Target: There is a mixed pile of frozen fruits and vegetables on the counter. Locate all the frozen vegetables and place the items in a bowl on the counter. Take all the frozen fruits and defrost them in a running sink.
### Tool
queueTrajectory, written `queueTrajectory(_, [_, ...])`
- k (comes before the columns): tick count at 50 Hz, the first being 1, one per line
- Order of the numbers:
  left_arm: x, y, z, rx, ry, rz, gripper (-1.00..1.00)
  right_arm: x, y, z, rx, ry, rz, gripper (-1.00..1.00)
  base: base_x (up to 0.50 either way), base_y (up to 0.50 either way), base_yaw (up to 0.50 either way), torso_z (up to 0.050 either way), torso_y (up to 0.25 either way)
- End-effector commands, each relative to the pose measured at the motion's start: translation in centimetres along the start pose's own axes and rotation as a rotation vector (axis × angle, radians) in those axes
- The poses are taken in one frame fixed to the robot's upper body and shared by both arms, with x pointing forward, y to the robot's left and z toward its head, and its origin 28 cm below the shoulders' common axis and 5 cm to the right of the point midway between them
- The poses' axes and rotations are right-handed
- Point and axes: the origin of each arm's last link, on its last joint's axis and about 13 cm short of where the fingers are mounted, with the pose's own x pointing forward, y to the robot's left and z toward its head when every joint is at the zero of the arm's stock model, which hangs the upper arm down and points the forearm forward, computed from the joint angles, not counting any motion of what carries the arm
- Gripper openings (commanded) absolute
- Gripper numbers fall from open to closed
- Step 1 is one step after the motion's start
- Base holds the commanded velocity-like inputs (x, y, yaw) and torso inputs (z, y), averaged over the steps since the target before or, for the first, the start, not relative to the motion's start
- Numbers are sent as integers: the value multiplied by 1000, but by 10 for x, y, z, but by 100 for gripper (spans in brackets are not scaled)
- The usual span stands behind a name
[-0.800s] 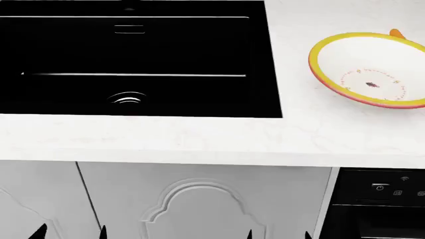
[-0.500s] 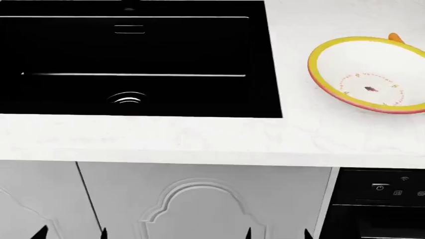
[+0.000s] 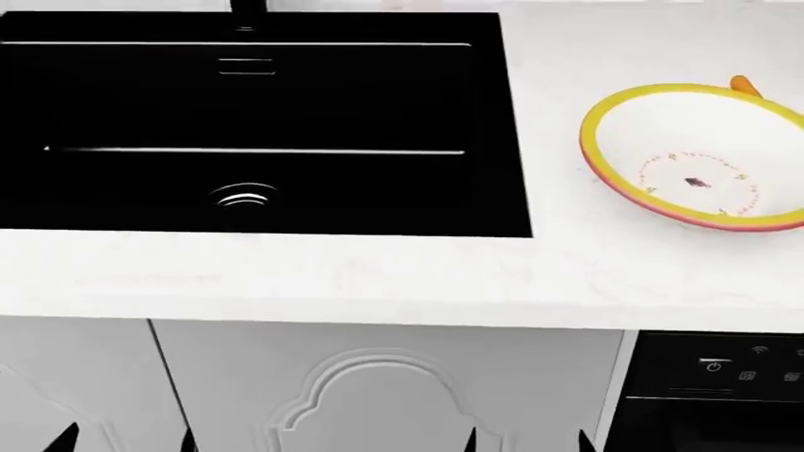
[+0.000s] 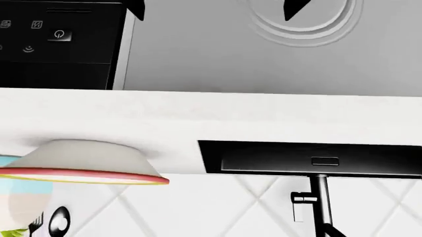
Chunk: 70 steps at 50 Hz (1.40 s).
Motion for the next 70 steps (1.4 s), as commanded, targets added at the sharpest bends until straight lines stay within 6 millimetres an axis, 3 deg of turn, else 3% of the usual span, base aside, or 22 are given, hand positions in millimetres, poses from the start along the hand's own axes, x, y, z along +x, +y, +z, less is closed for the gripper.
queueTrajectory(1, [-1, 1, 0, 8, -21, -2, 100, -2, 0, 0, -10, -3, -3, 100, 0, 0, 0, 50, 0])
queueTrajectory(29, [0, -2, 2, -1, -2, -20, 100, 1, 2, 1, -26, -8, 6, 100, 0, 0, 0, 47, 0])
queueTrajectory(30, [1, -2, 7, -72, -7, -16, 100, 1, 3, 3, -102, -39, 18, 100, 0, 0, 0, 0, 0])
queueTrajectory(32, [0, 0, 12, -48, -13, -2, 100, 4, 5, 13, -75, -42, 8, 100, 0, 0, 0, 0, 0])
queueTrajectory(38, [-6, 4, 55, -28, -46, -9, 100, 6, 0, 60, -88, -74, 9, 100, 0, 0, 0, 0, 0])
queueTrajectory(52, [-18, 3, 129, -36, -51, -79, 100, -6, -16, 124, -78, -115, -22, 100, 0, 0, 0, 0, 0])
queueTrajectory(57, [-22, 0, 136, -23, -47, -120, 100, -9, -16, 137, -60, -130, 2, 100, 0, 0, 0, 0, 0])
queueTrajectory(70, [-28, 6, 135, -30, -36, -99, 100, -10, -24, 143, -86, -103, -45, 100, 0, 0, 0, 0, 0])
